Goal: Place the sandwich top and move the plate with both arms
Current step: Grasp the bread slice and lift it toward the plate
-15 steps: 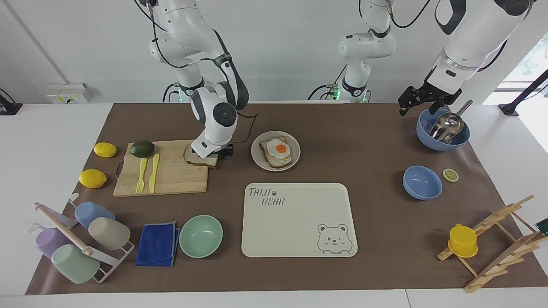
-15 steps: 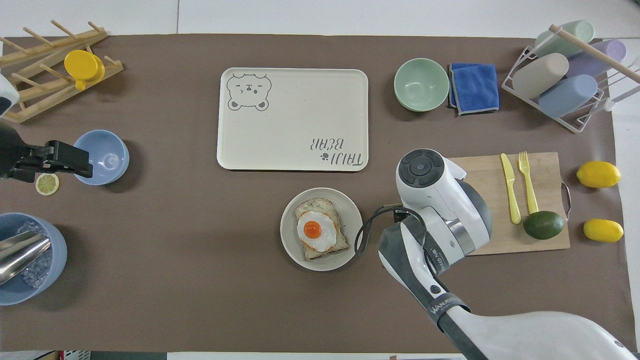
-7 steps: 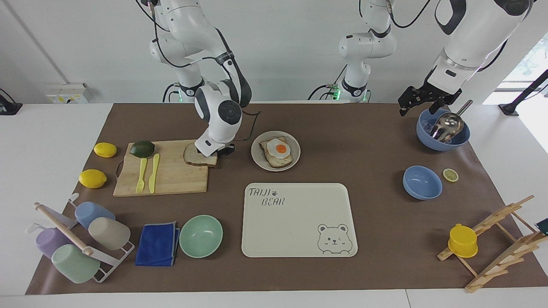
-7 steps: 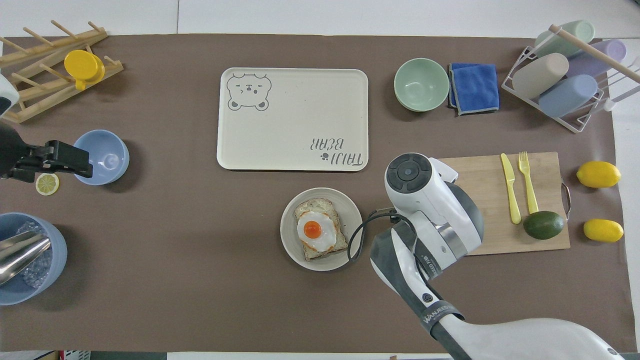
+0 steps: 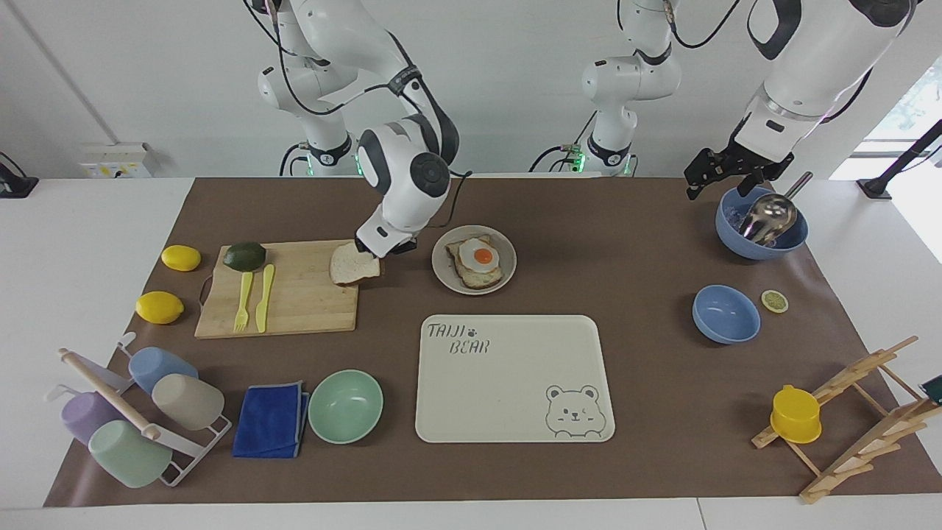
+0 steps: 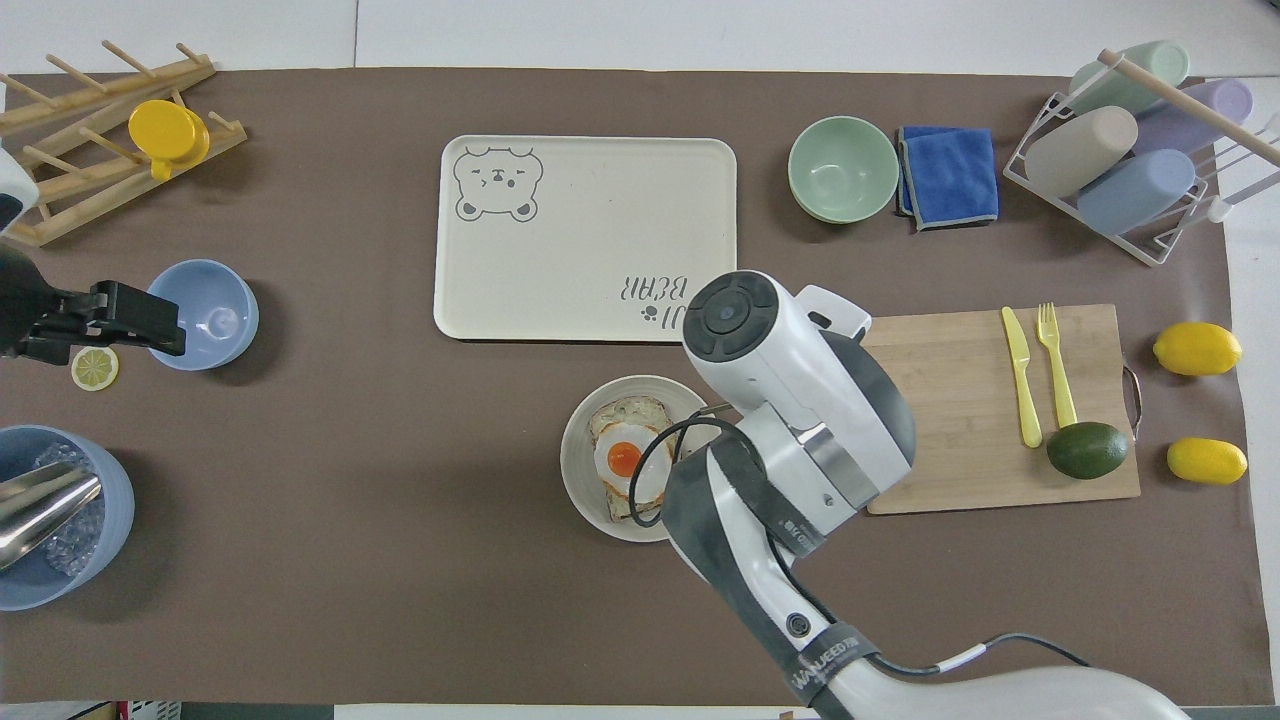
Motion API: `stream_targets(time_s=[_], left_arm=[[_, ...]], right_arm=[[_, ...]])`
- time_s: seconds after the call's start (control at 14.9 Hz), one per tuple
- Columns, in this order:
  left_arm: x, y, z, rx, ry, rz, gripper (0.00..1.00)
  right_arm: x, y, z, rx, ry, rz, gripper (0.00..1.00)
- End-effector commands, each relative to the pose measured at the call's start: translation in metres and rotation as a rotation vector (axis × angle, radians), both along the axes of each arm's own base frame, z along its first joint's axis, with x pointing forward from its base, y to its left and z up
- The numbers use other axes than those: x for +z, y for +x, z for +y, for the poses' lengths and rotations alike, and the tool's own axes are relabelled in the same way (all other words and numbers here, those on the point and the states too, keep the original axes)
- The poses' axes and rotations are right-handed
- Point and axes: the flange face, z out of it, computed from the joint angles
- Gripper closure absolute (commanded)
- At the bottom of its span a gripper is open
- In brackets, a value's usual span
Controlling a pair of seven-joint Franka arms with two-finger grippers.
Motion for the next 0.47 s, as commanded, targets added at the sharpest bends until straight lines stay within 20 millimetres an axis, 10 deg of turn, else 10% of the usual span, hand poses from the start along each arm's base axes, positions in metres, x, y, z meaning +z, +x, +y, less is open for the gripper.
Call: stream_targets(time_s=[0.0, 0.4], left_arm=[[0.004, -0.003, 0.004, -0.001, 0.019, -0.007, 0.00], [0.003, -0.003, 0.004, -0.001, 0.019, -0.005, 0.00]], right_arm=[[0.037, -0.001, 0.064, 0.055, -0.011, -0.032, 1.00], [0.029, -0.031, 0.151, 0.022, 0.187, -0.115, 1.00]])
